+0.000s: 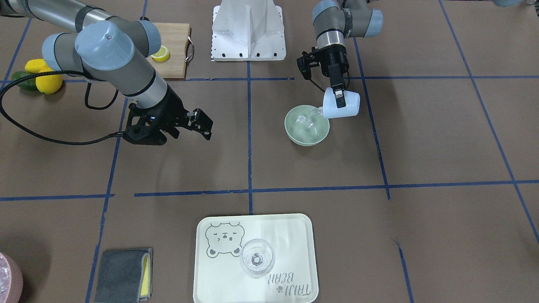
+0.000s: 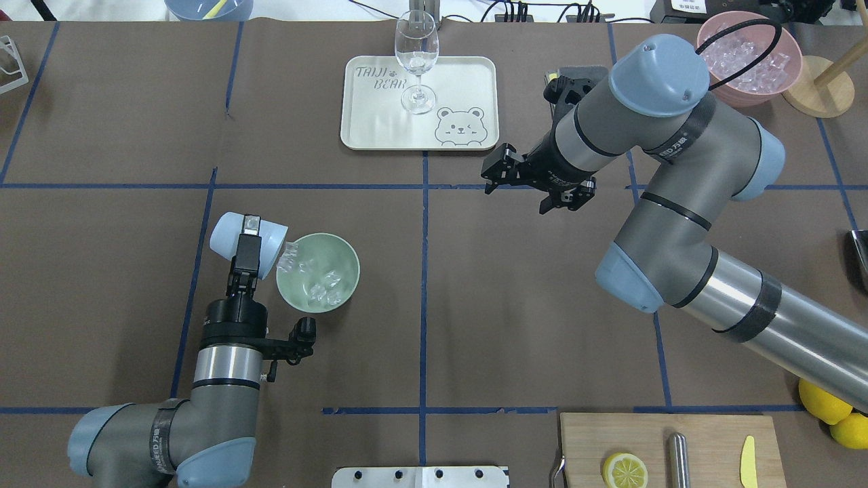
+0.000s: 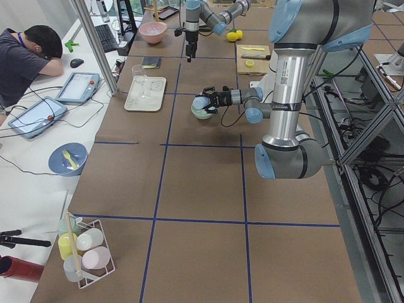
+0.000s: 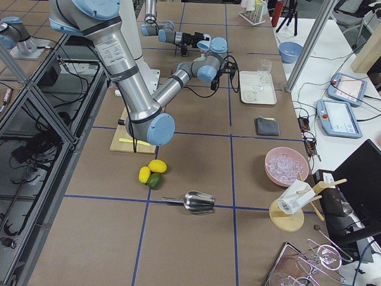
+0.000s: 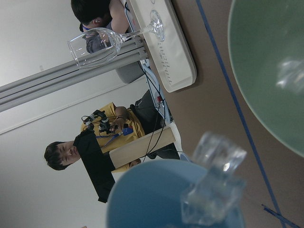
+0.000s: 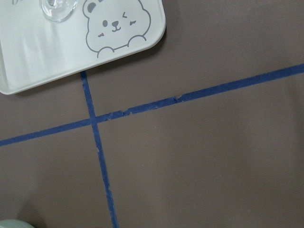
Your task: Pour ice into bowl
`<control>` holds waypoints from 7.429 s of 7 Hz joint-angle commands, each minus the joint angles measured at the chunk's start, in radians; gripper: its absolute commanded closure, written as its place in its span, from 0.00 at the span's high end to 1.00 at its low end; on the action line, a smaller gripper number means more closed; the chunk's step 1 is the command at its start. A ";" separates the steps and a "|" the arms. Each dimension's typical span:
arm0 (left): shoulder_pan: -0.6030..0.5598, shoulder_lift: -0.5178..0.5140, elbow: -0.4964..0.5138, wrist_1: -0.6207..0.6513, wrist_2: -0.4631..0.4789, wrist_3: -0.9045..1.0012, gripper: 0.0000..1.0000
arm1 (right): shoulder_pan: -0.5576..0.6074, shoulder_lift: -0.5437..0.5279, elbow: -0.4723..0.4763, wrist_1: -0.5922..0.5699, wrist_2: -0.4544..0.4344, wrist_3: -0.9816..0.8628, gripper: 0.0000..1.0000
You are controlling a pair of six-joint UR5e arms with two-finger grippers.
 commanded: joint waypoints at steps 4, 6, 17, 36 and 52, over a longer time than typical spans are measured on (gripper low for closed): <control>-0.001 0.002 -0.022 -0.011 0.005 0.021 0.00 | -0.011 -0.003 -0.001 0.001 -0.017 0.002 1.00; -0.003 0.002 -0.048 -0.152 0.001 0.009 0.00 | -0.022 0.007 -0.007 0.001 -0.018 0.014 1.00; -0.182 0.532 -0.093 -0.900 -0.623 -0.910 0.00 | -0.189 0.179 -0.116 -0.002 -0.196 0.147 1.00; -0.251 0.433 0.286 -0.948 -0.586 -1.770 1.00 | -0.296 0.420 -0.320 -0.005 -0.302 0.204 0.00; -1.009 0.321 0.020 -0.398 -1.496 -0.801 1.00 | 0.107 -0.389 0.172 0.001 -0.020 -0.370 0.00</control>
